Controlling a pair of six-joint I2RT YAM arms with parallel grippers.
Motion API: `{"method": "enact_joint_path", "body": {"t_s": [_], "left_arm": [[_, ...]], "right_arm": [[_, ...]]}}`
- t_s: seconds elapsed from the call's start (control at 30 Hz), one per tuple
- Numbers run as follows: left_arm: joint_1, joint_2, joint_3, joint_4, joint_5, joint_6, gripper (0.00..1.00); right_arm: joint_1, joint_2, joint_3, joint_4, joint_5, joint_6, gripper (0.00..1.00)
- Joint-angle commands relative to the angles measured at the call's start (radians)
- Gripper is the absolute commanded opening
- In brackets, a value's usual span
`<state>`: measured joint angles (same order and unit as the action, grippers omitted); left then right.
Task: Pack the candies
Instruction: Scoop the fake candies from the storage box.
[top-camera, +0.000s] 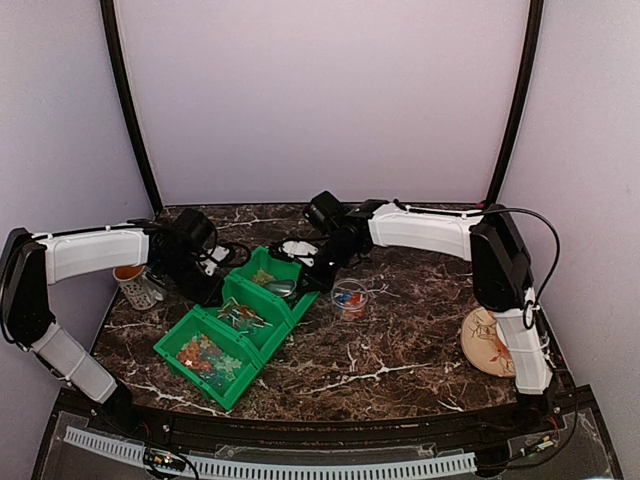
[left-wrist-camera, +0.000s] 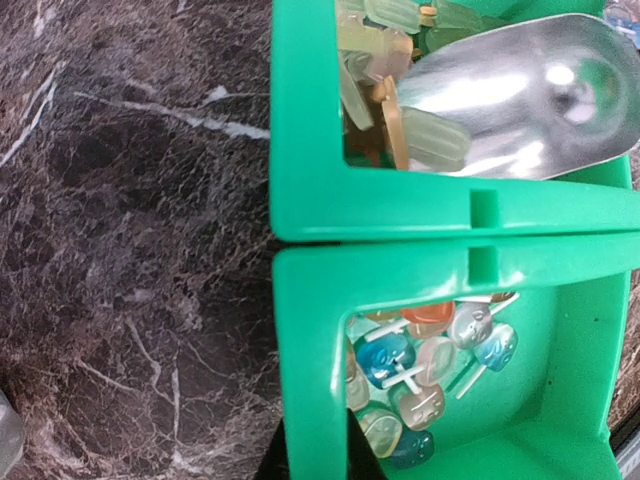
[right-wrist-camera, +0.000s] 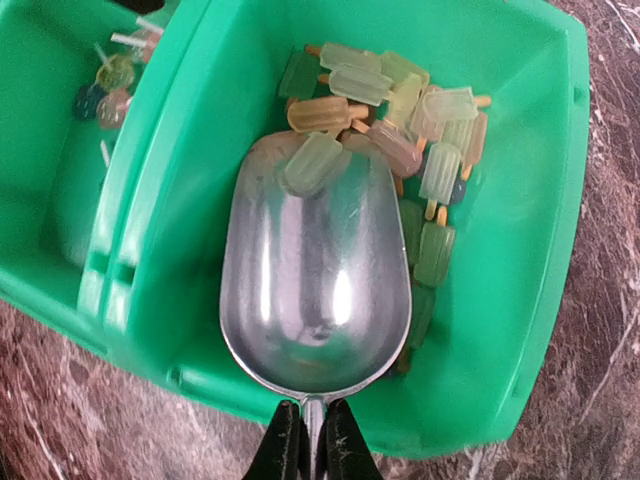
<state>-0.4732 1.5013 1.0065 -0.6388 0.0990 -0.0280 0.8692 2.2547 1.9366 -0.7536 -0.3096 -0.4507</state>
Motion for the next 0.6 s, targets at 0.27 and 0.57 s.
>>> {"method": "enact_joint_path", "body": {"t_s": [0.27, 0.57], "left_arm": [[-0.020, -0.086, 0.036, 0.166, 0.150, 0.010, 0.00], [-0.018, -0.091, 0.023, 0.183, 0.160, -0.007, 0.00]], "right_arm": [[0.029, -0.037, -0.175, 0.251, 0.007, 0.231, 0.00], [0.070, -0.098, -0.372, 0.582, 0.213, 0.235, 0.00]]}}
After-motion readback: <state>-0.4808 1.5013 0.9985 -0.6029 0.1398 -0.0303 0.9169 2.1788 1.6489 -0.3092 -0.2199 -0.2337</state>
